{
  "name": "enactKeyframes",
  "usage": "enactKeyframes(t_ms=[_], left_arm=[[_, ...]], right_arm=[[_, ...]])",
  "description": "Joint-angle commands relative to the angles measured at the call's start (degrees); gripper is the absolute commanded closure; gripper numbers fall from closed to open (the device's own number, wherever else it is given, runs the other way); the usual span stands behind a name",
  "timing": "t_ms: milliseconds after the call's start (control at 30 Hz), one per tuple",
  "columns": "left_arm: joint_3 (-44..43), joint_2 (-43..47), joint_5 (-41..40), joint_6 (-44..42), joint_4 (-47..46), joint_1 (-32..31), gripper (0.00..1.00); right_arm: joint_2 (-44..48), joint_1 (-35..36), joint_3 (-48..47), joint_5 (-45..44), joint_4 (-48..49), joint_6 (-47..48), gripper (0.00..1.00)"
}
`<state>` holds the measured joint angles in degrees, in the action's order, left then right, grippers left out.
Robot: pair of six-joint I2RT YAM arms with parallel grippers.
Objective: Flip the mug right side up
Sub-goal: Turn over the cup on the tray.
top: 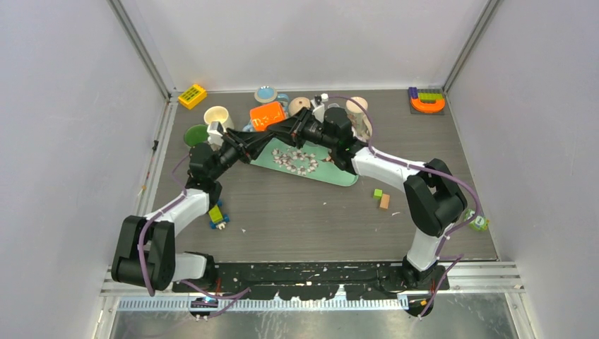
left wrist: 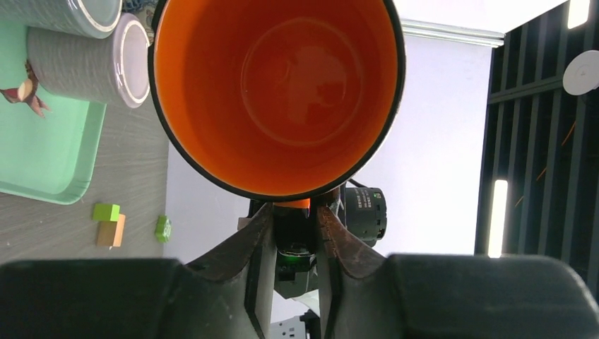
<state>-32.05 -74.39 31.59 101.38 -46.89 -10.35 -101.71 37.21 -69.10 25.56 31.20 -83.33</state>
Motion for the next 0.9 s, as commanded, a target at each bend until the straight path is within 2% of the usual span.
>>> enactKeyframes(t_ms=[0,67,200,300,333,467,567,667,867], left_arm=[[-1.8,1.3,-2.4,-2.9,2.1,1.1,0.78],[-2.3,1.6,-2.3,-3.8,3.3,1.1,0.83],[-3.9,2.7,-1.6,-6.6,6.7,1.1,0.99],[-5.7,4.2,-0.8,-10.2,10.9,1.1,1.00],[-6.4,5.0,-0.7,-11.7,13.6,1.1,1.00],[-10.7,8.9,-1.3,-21.0,29.4,1.1,1.00],[-14.0,10.7,-2.9,-27.1,39.4,1.1,1.00],[-16.0,11.3,-3.9,-31.0,44.9,1.1,1.00],[-19.8,11.0,-5.7,-39.5,54.7,1.1,1.00]], right_arm=[[6.5,0.3,-0.9,2.6,7.7,0.6,0.99],[6.6,0.3,-0.8,2.7,7.2,0.9,0.99],[6.7,0.4,-0.4,2.9,6.7,1.5,0.99],[6.8,0.4,-0.2,2.8,5.4,2.5,0.99],[6.8,0.4,-0.1,2.6,4.8,3.0,0.96],[7.0,0.4,0.3,1.4,1.5,5.9,0.72],[7.2,0.6,0.3,-0.4,-3.0,9.0,0.60],[6.8,1.0,0.3,-1.8,-5.4,10.8,0.51],[5.0,1.6,0.3,-3.5,-8.8,13.0,0.46]])
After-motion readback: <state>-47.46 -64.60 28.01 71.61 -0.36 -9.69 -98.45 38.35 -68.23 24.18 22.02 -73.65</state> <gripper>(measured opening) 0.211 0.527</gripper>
